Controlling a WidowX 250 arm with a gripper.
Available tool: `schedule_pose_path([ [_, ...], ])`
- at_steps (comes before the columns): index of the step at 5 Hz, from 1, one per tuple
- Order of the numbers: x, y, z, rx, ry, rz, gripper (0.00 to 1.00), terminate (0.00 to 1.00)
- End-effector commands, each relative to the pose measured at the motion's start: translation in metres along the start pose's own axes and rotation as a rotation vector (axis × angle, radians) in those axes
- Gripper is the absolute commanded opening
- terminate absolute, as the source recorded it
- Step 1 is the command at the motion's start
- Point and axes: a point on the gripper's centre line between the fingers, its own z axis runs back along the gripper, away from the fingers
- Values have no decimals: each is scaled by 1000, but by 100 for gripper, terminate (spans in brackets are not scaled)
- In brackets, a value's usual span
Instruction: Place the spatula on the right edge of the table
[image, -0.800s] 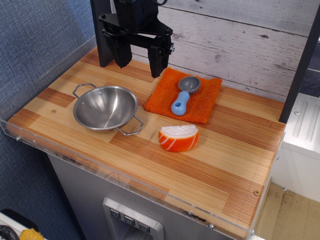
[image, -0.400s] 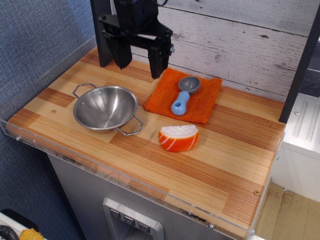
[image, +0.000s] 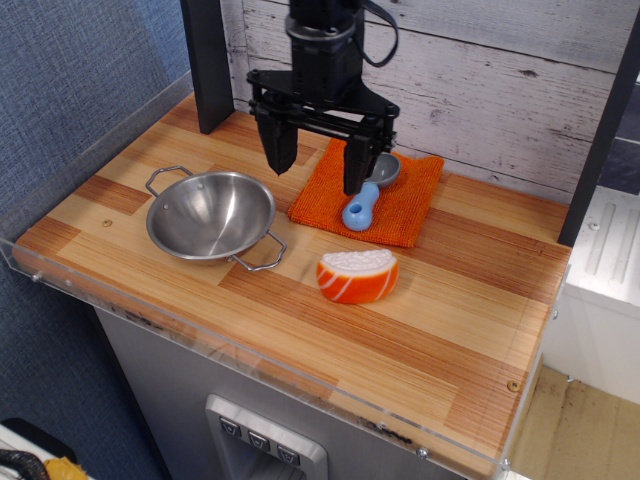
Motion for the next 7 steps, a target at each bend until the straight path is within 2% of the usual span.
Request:
schedule_pose_path([
  [1, 29, -16, -9, -2, -62, 30, 100, 0],
  [2, 40, -14, -26, 3, -127, 97, 100, 0],
  [3, 47, -14, -36, -18, -178, 123, 100, 0],
  [5, 56, -21, -62, -27, -151, 102, 100, 0],
  [6, 57, -21, -65, -26, -145, 93, 0, 0],
  [7, 56, -21, -57, -45, -158, 81, 0, 0],
])
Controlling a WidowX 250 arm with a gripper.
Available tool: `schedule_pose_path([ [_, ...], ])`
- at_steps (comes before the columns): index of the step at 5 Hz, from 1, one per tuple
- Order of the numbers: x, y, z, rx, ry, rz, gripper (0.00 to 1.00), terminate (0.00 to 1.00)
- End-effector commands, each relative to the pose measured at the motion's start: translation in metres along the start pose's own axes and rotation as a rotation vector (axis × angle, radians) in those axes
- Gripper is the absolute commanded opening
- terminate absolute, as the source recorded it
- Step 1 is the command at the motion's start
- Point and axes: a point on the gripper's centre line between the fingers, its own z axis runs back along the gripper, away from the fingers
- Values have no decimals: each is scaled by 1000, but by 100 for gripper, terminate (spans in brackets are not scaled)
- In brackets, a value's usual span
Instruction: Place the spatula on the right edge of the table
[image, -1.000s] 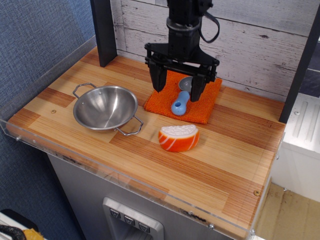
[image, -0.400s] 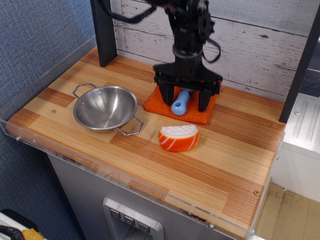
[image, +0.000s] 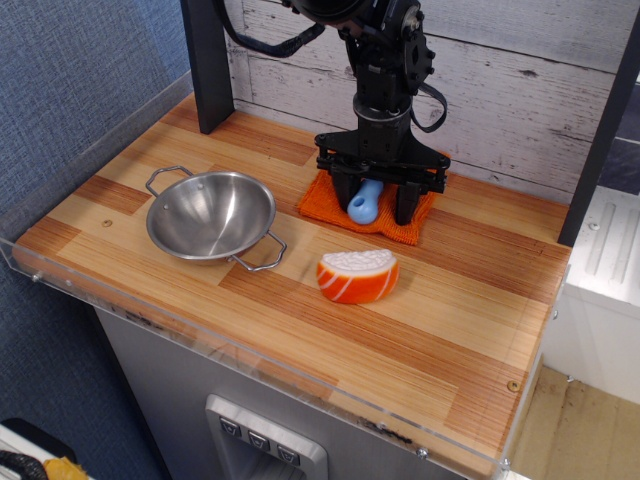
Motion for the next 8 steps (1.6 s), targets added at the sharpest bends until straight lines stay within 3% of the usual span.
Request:
schedule_pose_path([
  [1, 6, 2, 24, -42, -44, -5, 0, 0],
  [3, 1, 6, 32, -74, -50, 10, 0, 0],
  [4, -1, 10, 32, -72, -34, 17, 100, 0],
  [6, -1, 14, 39, -76, -44, 26, 100, 0],
  [7, -2, 14, 44, -79, -64, 37, 0, 0],
  [8, -3, 15, 46, -83, -67, 34, 0, 0],
])
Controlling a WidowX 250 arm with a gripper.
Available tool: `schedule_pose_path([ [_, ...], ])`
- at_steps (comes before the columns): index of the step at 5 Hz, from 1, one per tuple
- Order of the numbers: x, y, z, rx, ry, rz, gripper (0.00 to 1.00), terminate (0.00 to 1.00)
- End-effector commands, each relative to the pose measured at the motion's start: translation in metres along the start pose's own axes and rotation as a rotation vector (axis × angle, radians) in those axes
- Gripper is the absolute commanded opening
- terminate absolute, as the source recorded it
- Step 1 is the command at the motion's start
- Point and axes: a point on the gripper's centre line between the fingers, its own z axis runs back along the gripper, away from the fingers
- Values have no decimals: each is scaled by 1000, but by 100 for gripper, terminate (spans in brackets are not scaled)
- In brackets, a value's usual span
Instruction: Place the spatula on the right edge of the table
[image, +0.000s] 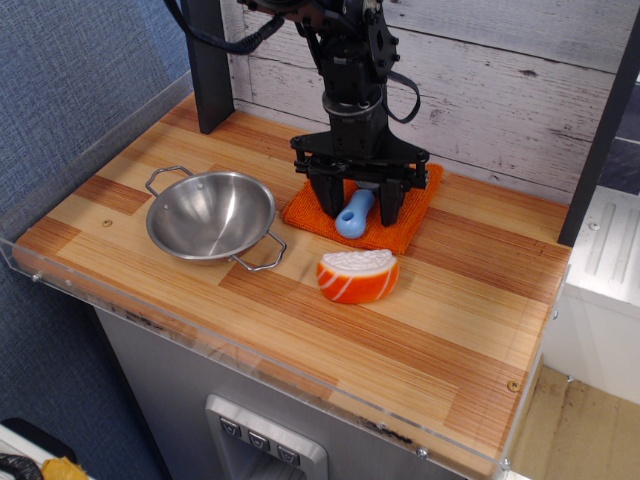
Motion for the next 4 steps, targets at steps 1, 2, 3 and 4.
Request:
schedule_pose_path([
  [1, 12, 5, 27, -17, -75, 8, 0, 0],
  [2, 13, 6, 30, -20, -76, 7, 0, 0],
  [3, 12, 6, 29, -21, -70, 11, 0, 0],
  [4, 13, 7, 29, -24, -60, 8, 100, 0],
])
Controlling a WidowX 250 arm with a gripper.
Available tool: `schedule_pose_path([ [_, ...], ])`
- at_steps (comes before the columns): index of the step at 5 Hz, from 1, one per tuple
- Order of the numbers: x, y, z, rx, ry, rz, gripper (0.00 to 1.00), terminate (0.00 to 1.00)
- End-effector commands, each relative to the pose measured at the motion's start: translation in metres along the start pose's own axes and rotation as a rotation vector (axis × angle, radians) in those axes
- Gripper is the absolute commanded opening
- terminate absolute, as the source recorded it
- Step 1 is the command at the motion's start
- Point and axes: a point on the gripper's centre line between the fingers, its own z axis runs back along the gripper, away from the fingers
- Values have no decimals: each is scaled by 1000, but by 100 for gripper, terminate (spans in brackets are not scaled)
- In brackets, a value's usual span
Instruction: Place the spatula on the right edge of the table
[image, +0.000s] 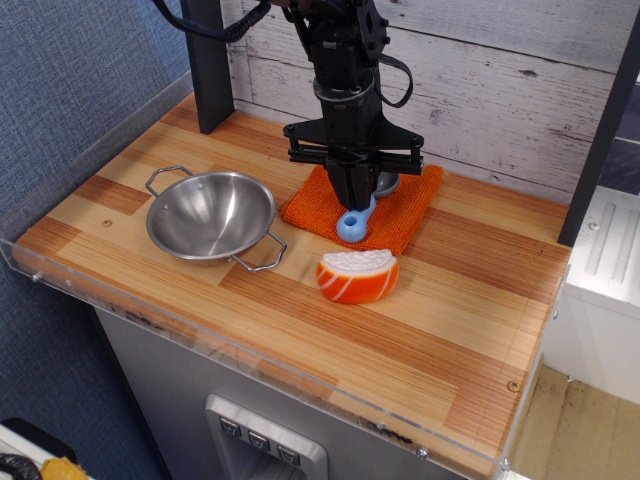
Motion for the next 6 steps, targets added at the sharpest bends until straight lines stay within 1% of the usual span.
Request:
schedule_pose_path([
  [1, 11, 1, 22, -10, -57, 0, 100, 0],
  [3, 11, 3, 20, -9, -55, 5, 100, 0],
  [6, 10, 4, 11, 2, -40, -7, 100, 0],
])
